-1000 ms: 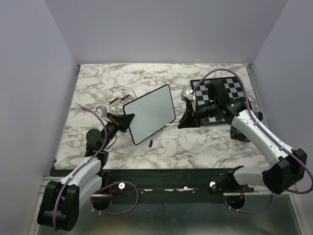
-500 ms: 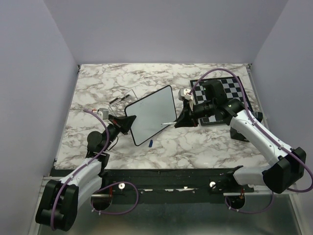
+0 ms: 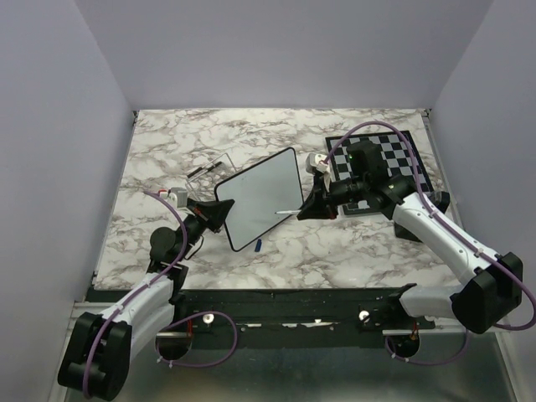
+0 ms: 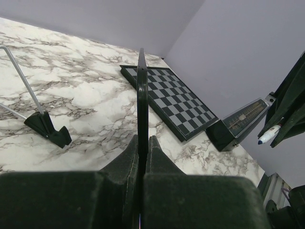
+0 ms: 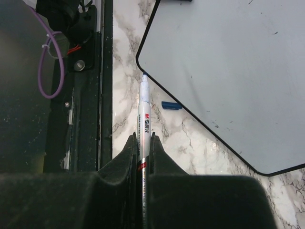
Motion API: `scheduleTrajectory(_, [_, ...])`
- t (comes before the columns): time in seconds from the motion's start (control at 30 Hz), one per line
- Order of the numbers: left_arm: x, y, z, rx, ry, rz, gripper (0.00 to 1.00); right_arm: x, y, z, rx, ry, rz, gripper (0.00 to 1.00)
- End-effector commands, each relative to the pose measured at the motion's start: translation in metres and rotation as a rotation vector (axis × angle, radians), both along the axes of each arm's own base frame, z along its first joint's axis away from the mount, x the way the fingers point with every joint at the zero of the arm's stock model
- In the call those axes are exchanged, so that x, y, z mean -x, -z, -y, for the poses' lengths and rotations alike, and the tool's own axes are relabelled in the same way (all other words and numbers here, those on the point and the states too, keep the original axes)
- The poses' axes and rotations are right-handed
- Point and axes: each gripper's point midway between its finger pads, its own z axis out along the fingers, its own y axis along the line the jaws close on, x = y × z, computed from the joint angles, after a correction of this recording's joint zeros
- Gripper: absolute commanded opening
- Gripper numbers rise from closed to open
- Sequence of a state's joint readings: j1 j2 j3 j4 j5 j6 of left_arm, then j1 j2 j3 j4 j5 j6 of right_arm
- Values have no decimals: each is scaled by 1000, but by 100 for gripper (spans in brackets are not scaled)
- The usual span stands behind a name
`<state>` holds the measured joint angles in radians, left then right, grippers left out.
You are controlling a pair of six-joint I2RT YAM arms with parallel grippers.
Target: Write a sentence on the whiteboard
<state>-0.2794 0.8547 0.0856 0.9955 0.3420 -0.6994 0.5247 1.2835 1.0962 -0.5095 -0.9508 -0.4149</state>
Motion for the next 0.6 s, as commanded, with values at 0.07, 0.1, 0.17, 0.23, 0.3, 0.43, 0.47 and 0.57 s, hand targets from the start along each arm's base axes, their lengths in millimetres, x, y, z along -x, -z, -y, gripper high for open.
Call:
scheduleTrajectory(0.07, [2,-17,-1,16,-18,69,0,2,-7,-3,-28,2,30,0])
scheduleTrajectory(0.1, [2,-17,0,19,-15,67,0,1,-7,-3,-28,3,32,1])
scheduleTrajectory(0.17, [2,-17,0,19,-15,67,0,1,-7,-3,-27,3,30,1])
scheduleTrajectory(0.23, [2,-17,0,22,-15,65,0,1,-7,-3,-28,2,31,0])
scheduleTrajectory(0.3, [2,-16,0,27,-15,64,0,2,-7,-3,-28,1,29,1])
scheduleTrajectory(0.43, [4,-18,1,29,-10,70,0,2,-7,-3,-29,-1,30,1])
scheduleTrajectory(0.47, [4,-17,2,28,-7,69,0,2,-7,-3,-29,-1,30,0])
scheduleTrajectory(0.57, [4,-17,2,28,-8,71,0,2,-7,-3,-29,-1,30,1])
